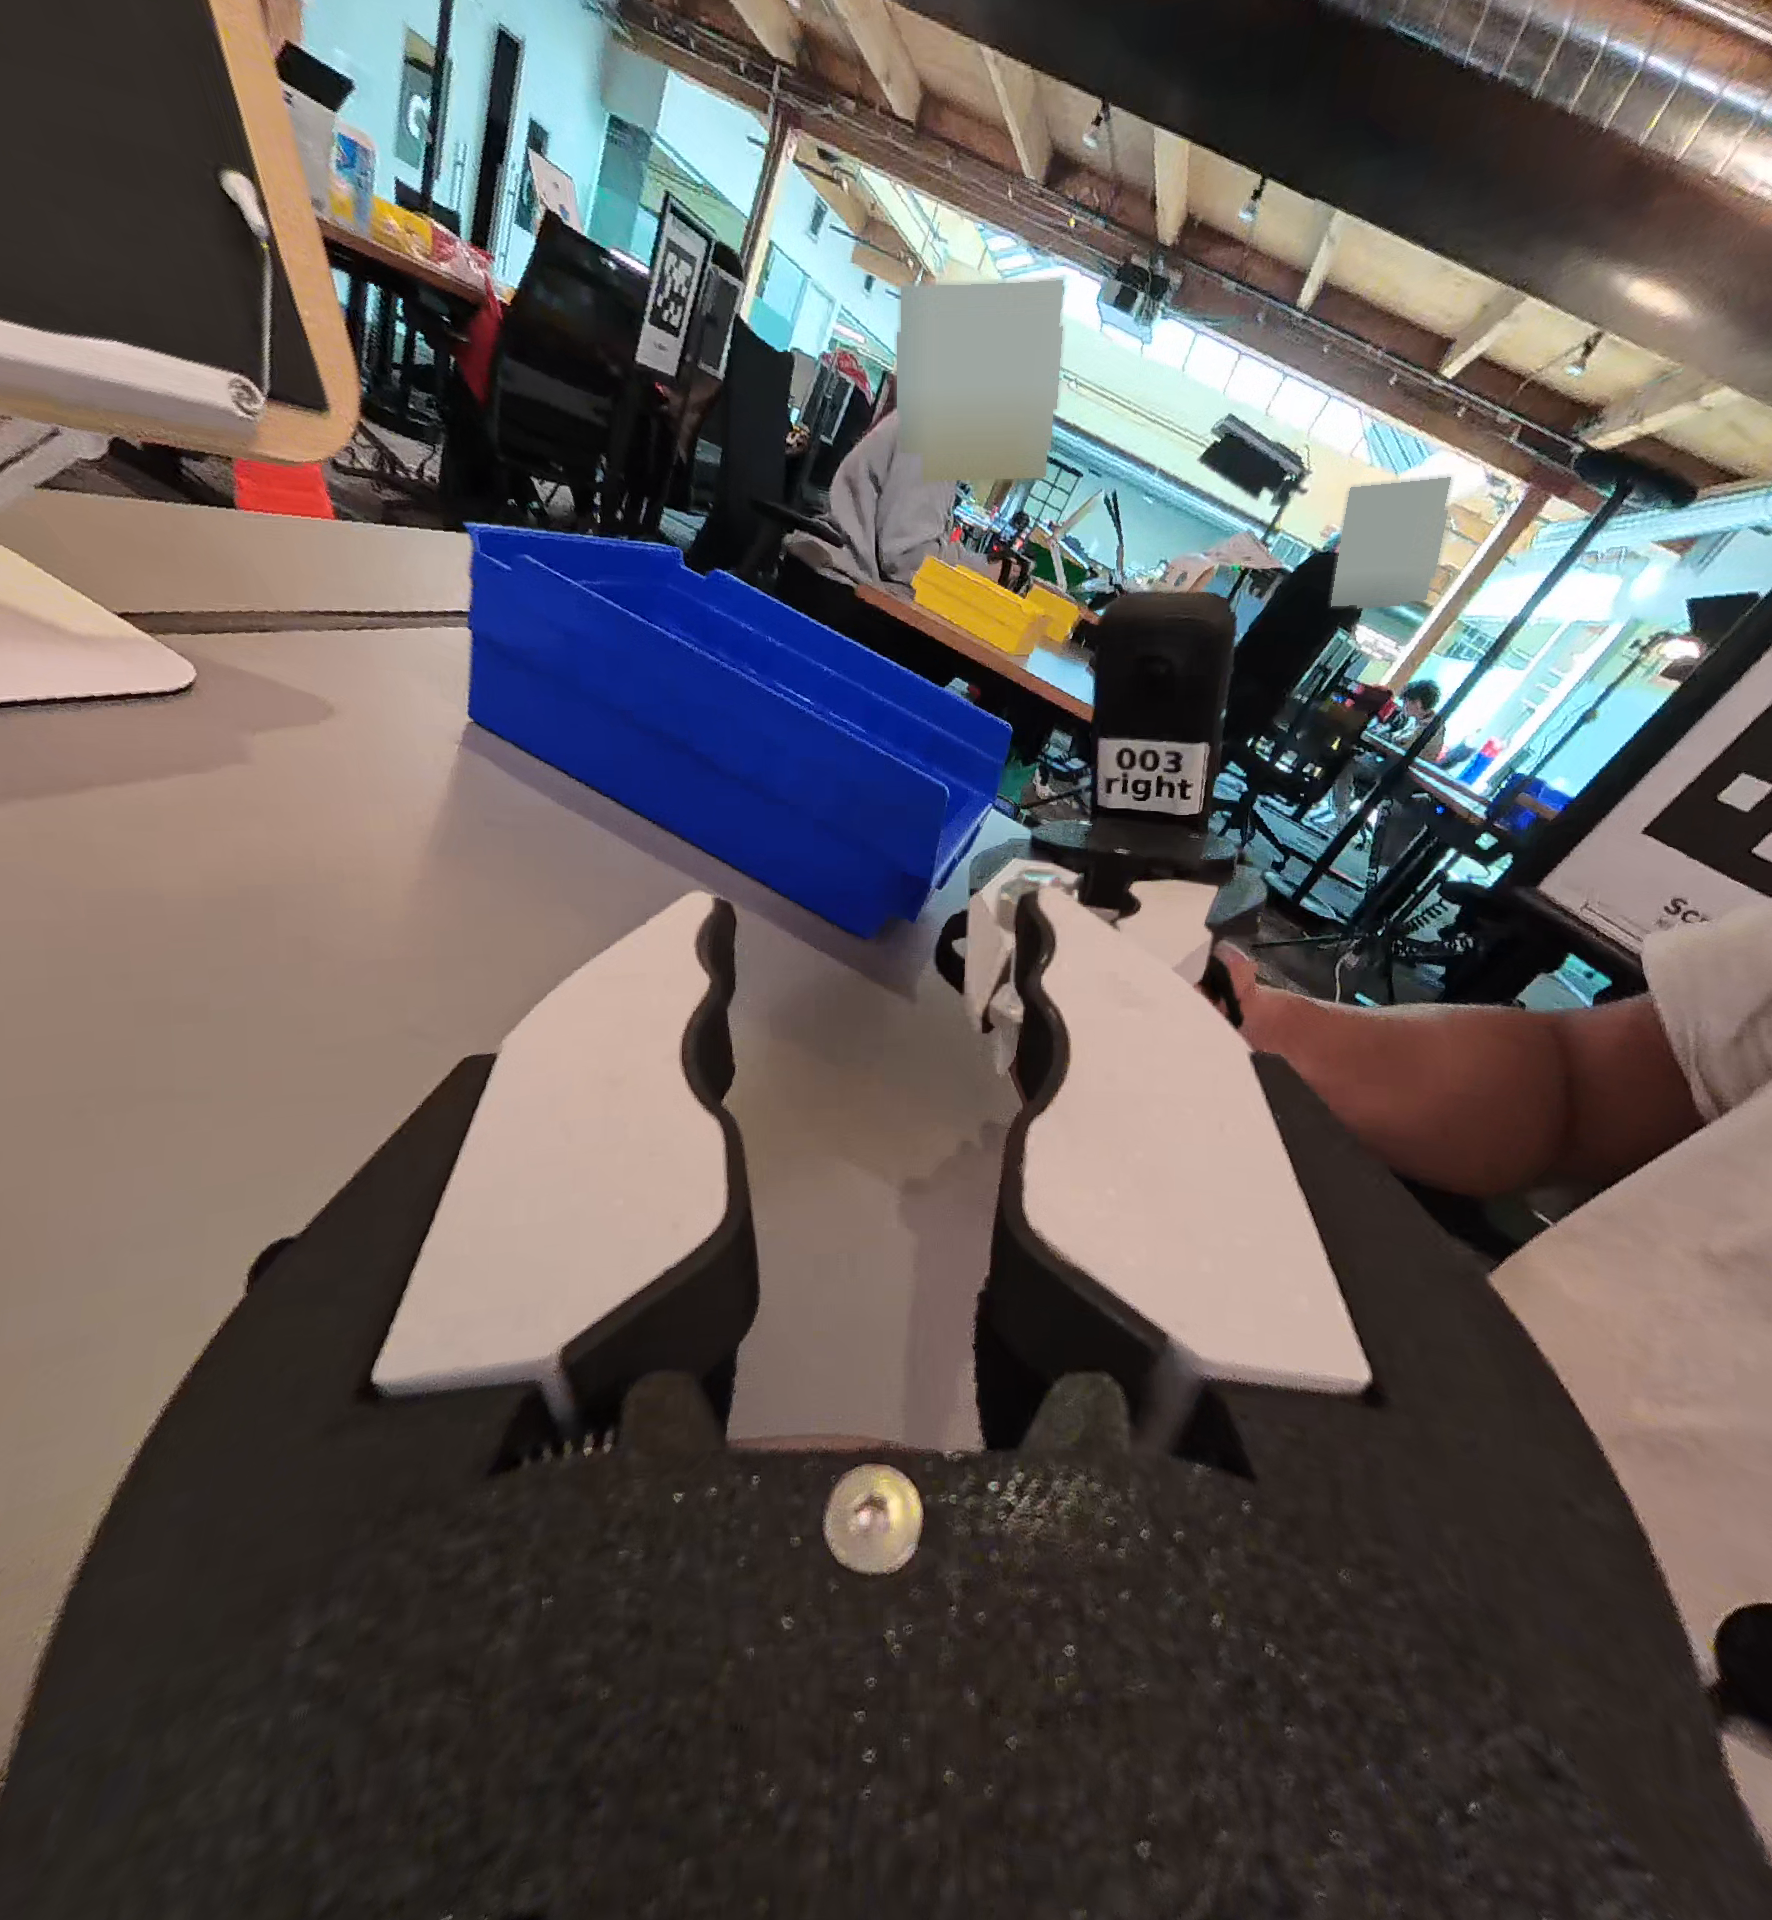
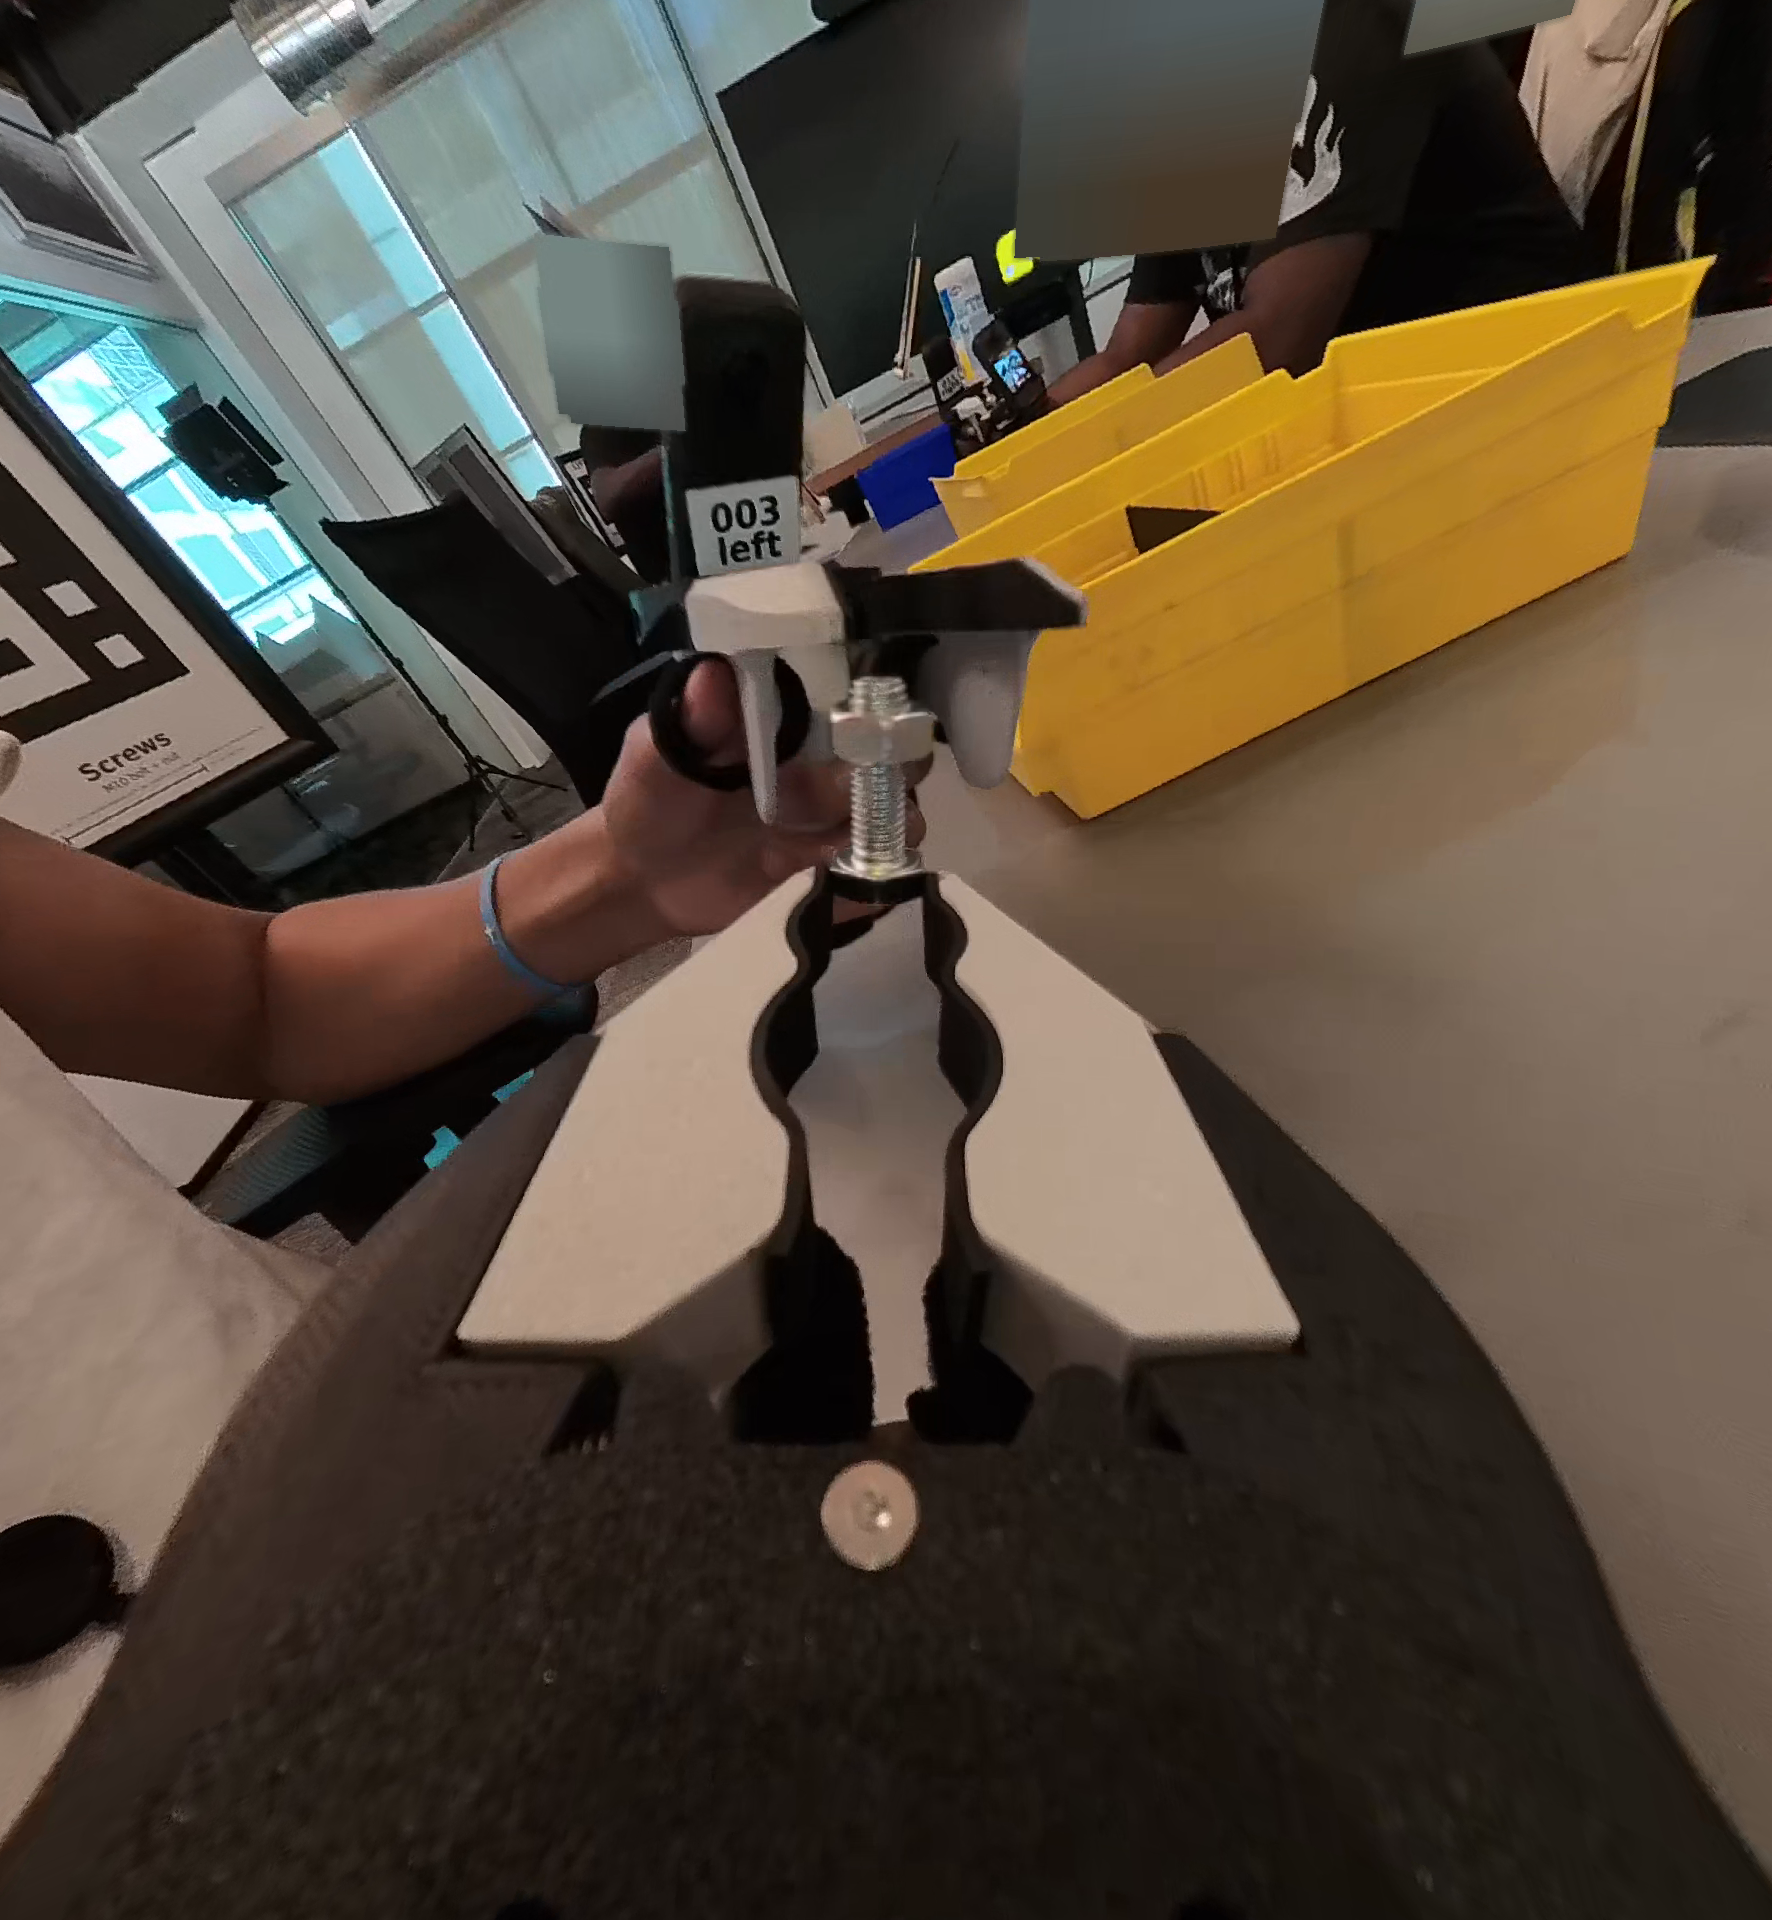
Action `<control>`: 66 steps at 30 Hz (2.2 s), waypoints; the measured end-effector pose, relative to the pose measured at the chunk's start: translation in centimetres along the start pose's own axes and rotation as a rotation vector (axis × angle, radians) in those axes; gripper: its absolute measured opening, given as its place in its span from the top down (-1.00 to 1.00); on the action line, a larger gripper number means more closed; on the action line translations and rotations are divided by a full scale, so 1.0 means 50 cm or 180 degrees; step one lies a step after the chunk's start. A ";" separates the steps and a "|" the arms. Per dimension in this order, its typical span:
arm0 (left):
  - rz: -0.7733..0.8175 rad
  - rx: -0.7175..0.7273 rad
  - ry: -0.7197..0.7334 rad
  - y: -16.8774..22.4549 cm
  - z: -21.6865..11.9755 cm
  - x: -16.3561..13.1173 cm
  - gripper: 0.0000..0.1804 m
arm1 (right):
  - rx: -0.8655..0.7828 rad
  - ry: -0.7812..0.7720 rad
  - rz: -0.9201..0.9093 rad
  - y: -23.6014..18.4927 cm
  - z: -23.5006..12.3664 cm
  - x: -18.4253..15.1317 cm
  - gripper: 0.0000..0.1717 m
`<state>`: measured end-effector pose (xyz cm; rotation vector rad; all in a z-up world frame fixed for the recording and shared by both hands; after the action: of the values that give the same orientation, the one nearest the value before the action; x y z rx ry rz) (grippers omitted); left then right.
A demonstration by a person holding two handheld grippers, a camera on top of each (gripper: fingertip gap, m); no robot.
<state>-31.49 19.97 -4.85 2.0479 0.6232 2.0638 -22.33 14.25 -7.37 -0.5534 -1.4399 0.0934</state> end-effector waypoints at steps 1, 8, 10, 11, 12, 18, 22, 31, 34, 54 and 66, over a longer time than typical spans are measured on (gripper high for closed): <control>0.0023 -0.0023 -0.0021 0.005 0.003 -0.001 0.42 | -0.0013 -0.0028 0.0014 0.002 0.003 -0.003 0.80; 0.0360 -0.0243 -0.0335 0.071 0.059 -0.040 0.40 | 0.0030 -0.0156 -0.0053 -0.013 0.031 -0.017 0.80; 0.0254 -0.0182 -0.0253 0.049 0.046 -0.031 0.38 | 0.0030 -0.0102 -0.0068 -0.016 0.027 -0.013 0.80; 0.0176 -0.0157 -0.0223 0.036 0.036 -0.027 0.35 | -0.0004 -0.0053 -0.0053 -0.013 0.022 -0.008 0.80; 0.0118 -0.0132 -0.0203 0.023 0.025 -0.023 0.31 | -0.0015 -0.0002 -0.0025 -0.009 0.015 -0.003 0.80; -0.0166 -0.0058 0.0038 -0.011 -0.004 -0.002 0.42 | 0.0007 0.0188 0.0090 0.000 -0.003 0.012 0.80; -0.0062 -0.0303 -0.0103 0.042 0.033 -0.020 0.40 | 0.0038 0.0119 0.0085 -0.005 0.011 0.003 0.80; -0.0400 -0.0369 0.0022 0.017 0.022 -0.021 0.35 | 0.0500 0.0844 0.0358 -0.029 -0.010 0.047 0.81; -0.0537 -0.0359 0.0146 0.008 0.014 -0.008 0.35 | 0.0319 0.0690 0.0289 -0.015 -0.010 0.038 0.81; -0.0475 -0.0497 0.0170 0.045 0.037 -0.006 0.36 | 0.0047 0.0380 0.0141 -0.009 0.016 0.013 0.80; -0.0505 0.0000 0.0289 -0.045 -0.032 0.009 0.42 | -0.0026 0.0744 0.0134 -0.001 -0.036 0.051 0.81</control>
<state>-33.47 21.91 -5.31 1.8476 0.7738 2.0735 -20.25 14.65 -5.08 -0.5817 -1.2021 0.0543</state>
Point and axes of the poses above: each gripper's, where its closed fingertips meet, z out along the fingers, x out of its top, y = z × x across the jaws, the point moved 4 cm from there along -z, back along the fingers, and after that the axes turned 8 degrees about x, right-handed, at the moved point
